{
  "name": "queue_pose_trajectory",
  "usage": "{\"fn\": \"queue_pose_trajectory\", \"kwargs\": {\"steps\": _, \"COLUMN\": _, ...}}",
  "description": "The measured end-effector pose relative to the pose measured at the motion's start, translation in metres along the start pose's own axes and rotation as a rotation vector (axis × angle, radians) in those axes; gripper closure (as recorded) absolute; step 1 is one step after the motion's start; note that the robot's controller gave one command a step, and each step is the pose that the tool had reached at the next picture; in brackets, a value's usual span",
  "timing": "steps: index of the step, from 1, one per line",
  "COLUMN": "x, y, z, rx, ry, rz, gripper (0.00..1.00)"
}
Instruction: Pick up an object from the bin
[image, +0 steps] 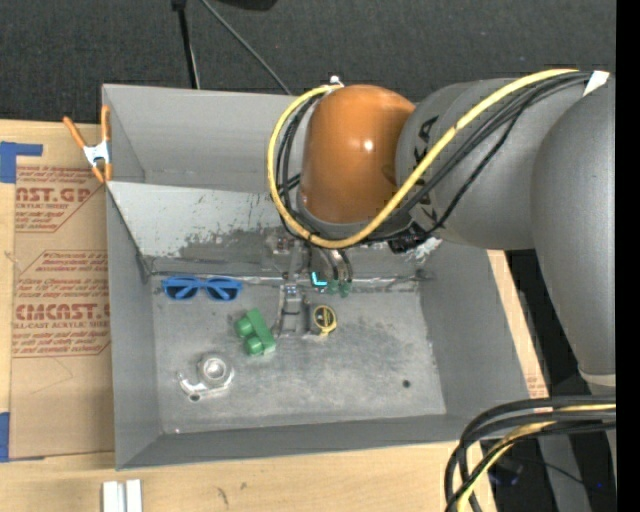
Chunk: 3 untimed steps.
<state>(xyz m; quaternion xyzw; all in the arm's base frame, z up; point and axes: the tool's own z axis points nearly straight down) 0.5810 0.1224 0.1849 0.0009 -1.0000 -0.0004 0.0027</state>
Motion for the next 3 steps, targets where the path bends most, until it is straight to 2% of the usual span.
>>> {"fn": "queue_pose_trajectory", "kwargs": {"steps": 1, "x": 0.012, "y": 0.004, "z": 0.118, "rx": 0.001, "ry": -0.001, "rz": -0.346, "gripper": 0.0}}
{"fn": "queue_pose_trajectory", "kwargs": {"steps": 2, "x": 0.011, "y": 0.004, "z": 0.115, "rx": 0.0, "ry": -0.003, "rz": -0.345, "gripper": 1.0}}
{"fn": "queue_pose_trajectory", "kwargs": {"steps": 3, "x": 0.022, "y": 0.031, "z": -0.022, "rx": 0.0, "ry": -0.016, "rz": -0.371, "gripper": 1.0}}
